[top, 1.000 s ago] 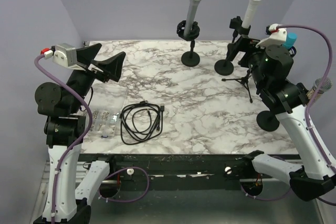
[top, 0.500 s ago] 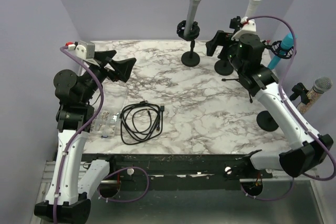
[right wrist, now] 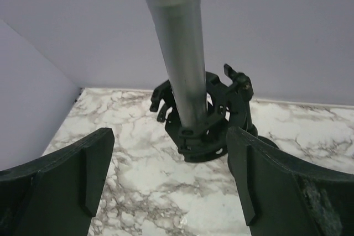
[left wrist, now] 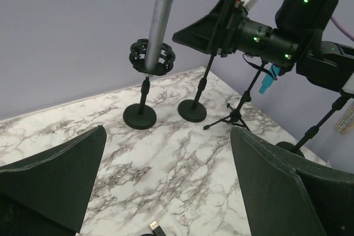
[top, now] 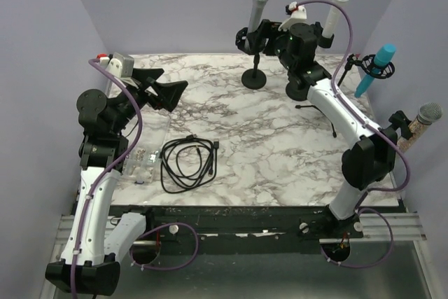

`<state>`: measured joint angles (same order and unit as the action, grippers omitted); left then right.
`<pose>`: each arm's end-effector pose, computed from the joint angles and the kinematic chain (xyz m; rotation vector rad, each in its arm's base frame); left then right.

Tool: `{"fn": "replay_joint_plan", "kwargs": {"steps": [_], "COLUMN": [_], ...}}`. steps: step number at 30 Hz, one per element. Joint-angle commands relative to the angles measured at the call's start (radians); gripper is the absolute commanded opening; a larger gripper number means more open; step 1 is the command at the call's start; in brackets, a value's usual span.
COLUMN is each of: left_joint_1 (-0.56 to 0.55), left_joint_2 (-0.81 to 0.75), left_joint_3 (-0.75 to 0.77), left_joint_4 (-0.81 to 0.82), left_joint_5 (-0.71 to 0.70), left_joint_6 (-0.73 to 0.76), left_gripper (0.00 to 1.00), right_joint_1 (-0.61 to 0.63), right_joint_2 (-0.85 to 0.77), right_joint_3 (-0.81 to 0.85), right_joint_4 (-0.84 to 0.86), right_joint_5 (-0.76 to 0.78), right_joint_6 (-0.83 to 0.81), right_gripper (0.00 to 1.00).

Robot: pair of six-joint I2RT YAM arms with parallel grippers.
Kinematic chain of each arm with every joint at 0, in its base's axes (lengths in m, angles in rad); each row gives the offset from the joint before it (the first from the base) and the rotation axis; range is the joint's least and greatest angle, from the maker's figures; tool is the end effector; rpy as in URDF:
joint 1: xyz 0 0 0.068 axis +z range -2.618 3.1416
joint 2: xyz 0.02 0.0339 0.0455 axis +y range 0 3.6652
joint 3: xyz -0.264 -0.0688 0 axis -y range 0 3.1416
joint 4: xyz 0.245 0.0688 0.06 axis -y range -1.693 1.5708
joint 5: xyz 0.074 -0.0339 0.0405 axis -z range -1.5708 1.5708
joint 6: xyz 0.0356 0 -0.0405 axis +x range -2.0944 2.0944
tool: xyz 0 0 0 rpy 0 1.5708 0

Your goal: Remove the microphone from the stand

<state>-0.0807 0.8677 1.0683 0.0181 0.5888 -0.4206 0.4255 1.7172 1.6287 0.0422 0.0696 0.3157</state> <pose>0.1764 -0.0341 0.4450 0.2737 1.4119 -0.8111 0.3811 0.1700 0.4077 -0.0356 1.6411 0.5141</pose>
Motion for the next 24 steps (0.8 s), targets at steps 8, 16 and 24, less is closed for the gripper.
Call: {"fn": "replay_joint_plan", "kwargs": {"steps": [8,16,24], "left_joint_1": [-0.047,-0.051,-0.051], "left_joint_2": [-0.002,0.001,0.004], "left_joint_3": [-0.007,-0.010,-0.008], "left_joint_4": [0.046,0.041,0.034], "left_joint_5": [0.051,0.042,0.033], "left_joint_6": [-0.012,-0.011,-0.006], "left_gripper": [0.98,0.99,0.99], "right_joint_1": [0.004,0.004,0.002], "right_joint_2": [0.152,0.257,0.313], "right_joint_3": [0.171,0.289,0.327], "right_joint_4": [0.144,0.140,0.156], "right_joint_5": [0.017,0.042,0.084], "right_joint_6": [-0.053,-0.069,-0.082], "right_gripper": [0.80,0.66,0.56]}}
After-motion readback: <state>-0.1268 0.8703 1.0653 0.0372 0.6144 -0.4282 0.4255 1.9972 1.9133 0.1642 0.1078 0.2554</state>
